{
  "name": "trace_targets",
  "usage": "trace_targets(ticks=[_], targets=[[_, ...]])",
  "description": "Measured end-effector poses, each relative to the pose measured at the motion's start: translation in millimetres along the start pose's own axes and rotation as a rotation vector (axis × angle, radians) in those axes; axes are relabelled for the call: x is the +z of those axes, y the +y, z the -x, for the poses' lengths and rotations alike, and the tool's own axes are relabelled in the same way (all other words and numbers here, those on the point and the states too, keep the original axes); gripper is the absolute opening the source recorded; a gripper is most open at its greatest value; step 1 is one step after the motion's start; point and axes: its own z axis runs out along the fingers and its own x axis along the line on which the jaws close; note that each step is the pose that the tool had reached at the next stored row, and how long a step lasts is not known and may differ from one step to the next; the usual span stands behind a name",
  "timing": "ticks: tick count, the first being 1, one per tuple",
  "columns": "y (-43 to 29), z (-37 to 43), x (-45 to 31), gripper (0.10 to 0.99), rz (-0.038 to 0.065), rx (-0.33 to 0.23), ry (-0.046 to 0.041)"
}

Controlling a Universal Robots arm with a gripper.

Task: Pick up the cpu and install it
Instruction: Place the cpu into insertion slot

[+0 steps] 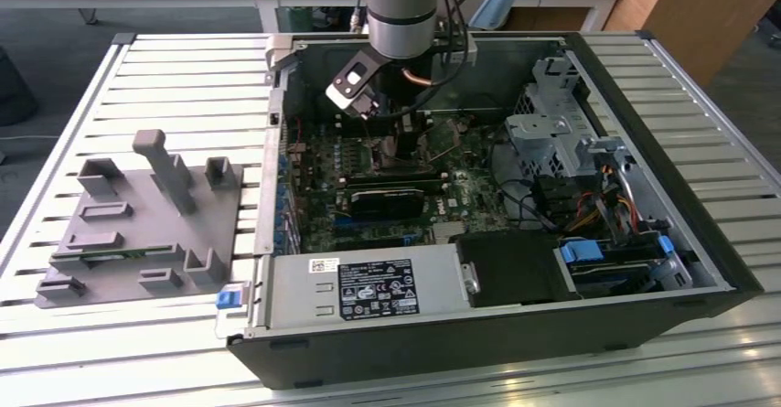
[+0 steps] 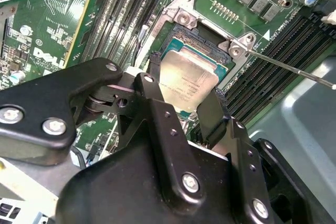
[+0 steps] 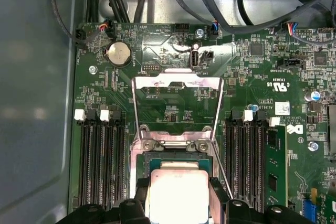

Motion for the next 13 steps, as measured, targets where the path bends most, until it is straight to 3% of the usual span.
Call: trace_targets(ticks=[13], targets=[[-0.5,0.0,6.2,0.533,0.000,0.000,0.0000]])
